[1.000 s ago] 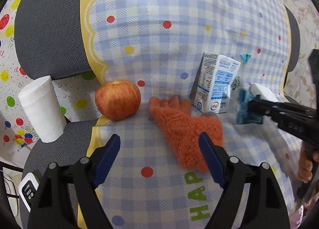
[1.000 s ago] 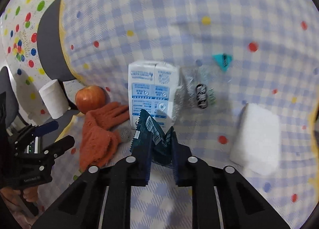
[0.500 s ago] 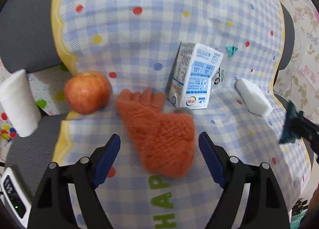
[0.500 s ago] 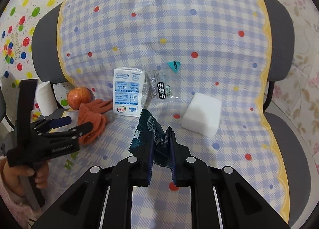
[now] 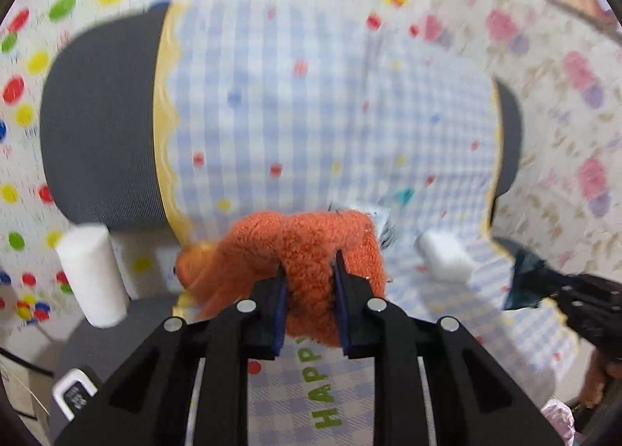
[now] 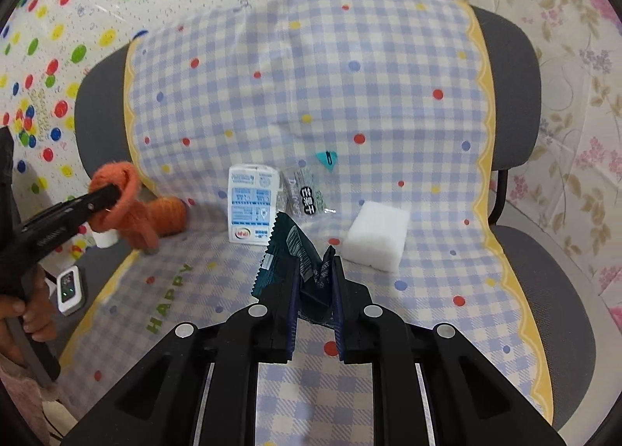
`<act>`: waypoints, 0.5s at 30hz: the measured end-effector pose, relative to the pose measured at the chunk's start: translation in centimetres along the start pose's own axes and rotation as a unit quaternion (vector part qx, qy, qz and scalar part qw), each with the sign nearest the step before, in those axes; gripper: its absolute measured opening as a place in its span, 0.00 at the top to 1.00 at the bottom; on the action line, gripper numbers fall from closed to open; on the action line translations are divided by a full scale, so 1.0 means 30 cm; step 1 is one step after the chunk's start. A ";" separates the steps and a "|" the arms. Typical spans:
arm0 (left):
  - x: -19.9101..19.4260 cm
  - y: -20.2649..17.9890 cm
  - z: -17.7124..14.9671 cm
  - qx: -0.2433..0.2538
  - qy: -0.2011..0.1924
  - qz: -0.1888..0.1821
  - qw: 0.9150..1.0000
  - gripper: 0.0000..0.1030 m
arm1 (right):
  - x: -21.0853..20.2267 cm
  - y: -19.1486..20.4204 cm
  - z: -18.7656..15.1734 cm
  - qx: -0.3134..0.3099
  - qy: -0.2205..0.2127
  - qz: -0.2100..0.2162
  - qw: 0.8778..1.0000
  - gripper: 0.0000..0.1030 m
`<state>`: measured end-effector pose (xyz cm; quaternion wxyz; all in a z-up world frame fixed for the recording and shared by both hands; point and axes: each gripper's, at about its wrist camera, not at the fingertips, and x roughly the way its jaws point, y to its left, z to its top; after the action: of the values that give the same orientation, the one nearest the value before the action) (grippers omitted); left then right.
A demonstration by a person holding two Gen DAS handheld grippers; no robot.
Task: Collect trash
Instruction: 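Grasp the orange knitted glove with the left tool and lift it, then carry the glove and snack packet over the bin and open both tools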
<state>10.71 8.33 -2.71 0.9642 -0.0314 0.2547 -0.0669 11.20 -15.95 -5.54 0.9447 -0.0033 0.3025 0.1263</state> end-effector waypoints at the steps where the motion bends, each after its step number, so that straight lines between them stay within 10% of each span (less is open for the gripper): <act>1: -0.020 -0.008 0.007 0.002 -0.004 -0.008 1.000 0.82 | -0.020 0.001 -0.001 0.004 -0.006 0.003 1.000 0.84; 15: -0.176 -0.363 -0.089 0.089 -0.012 -0.124 0.988 0.82 | -0.278 -0.083 -0.122 0.044 -0.039 -0.038 0.998 0.84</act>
<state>3.63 -1.76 -1.43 0.9504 0.0222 0.2299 -0.2084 3.15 -20.65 -3.93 0.9591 0.0312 0.2707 0.0768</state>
